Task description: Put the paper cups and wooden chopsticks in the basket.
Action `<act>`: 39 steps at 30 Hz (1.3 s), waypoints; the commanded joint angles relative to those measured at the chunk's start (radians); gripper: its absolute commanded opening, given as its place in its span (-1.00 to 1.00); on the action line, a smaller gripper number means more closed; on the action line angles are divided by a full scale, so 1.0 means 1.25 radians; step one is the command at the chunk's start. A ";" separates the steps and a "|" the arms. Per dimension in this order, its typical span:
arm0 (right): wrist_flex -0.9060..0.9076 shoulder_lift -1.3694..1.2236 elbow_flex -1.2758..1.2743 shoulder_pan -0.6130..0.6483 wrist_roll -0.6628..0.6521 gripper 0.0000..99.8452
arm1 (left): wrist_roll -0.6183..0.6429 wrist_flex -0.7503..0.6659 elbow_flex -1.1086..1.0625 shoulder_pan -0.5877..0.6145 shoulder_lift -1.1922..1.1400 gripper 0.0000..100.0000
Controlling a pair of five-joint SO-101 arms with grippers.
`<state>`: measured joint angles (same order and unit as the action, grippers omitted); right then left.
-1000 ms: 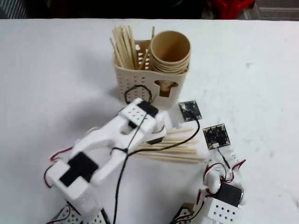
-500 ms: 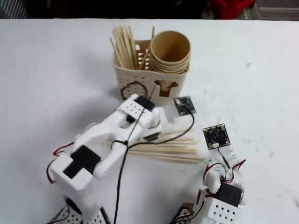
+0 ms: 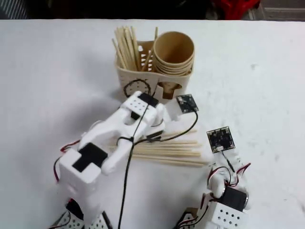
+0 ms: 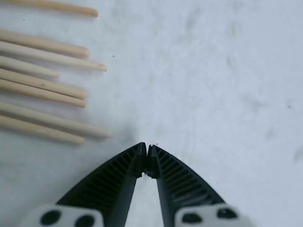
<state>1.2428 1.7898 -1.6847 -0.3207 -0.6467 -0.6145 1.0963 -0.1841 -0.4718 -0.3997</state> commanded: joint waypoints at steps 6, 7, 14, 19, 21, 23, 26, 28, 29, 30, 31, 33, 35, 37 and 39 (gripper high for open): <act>0.003 0.007 -0.005 -0.004 -0.004 -0.97 | 0.015 0.002 0.018 0.007 0.037 -0.96; 0.003 0.007 -0.005 -0.004 -0.004 -0.97 | 0.028 0.002 0.004 0.007 0.062 -0.96; 0.003 0.007 -0.005 -0.004 -0.004 -0.97 | 0.042 0.001 -0.142 0.013 0.344 -0.96; 0.003 0.007 -0.005 -0.004 -0.004 -0.97 | 0.044 0.007 -0.230 0.013 0.629 -0.96; 0.003 0.007 -0.005 -0.004 -0.004 -0.97 | 0.049 0.007 -0.247 0.010 0.748 -0.96; 0.003 0.007 -0.005 -0.004 -0.004 -0.97 | 0.087 0.004 -0.242 0.014 0.852 -0.96; 0.003 0.007 -0.005 -0.004 -0.004 -0.97 | 0.179 -0.017 -0.185 0.050 0.968 -0.96; 0.003 0.007 -0.005 -0.004 -0.004 -0.97 | 0.242 -0.063 -0.137 0.079 0.991 -0.96; 0.003 0.007 -0.005 -0.004 -0.004 -0.97 | 0.269 -0.090 -0.114 0.099 0.989 -0.96; 0.003 0.007 -0.005 -0.004 -0.004 -0.97 | 0.295 -0.124 -0.093 0.116 0.981 -0.96; 0.003 0.007 -0.005 -0.004 -0.004 -0.97 | 0.325 -0.166 -0.079 0.128 0.969 -0.96; 0.003 0.007 -0.005 -0.004 -0.004 -0.97 | 0.389 -0.263 -0.058 0.149 0.930 -0.95; 0.003 0.007 -0.005 -0.004 -0.004 -0.97 | 0.441 -0.378 -0.047 0.161 0.878 -0.95; 0.003 0.007 -0.005 -0.004 -0.004 -0.97 | 0.480 -0.492 -0.044 0.172 0.821 -0.95; 0.003 0.007 -0.005 -0.004 -0.004 -0.97 | 0.502 -0.595 -0.044 0.184 0.757 -0.95</act>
<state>1.2428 1.7898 -1.6847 -0.3207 -0.6467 -0.0652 0.6314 -0.2869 -0.2739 0.6682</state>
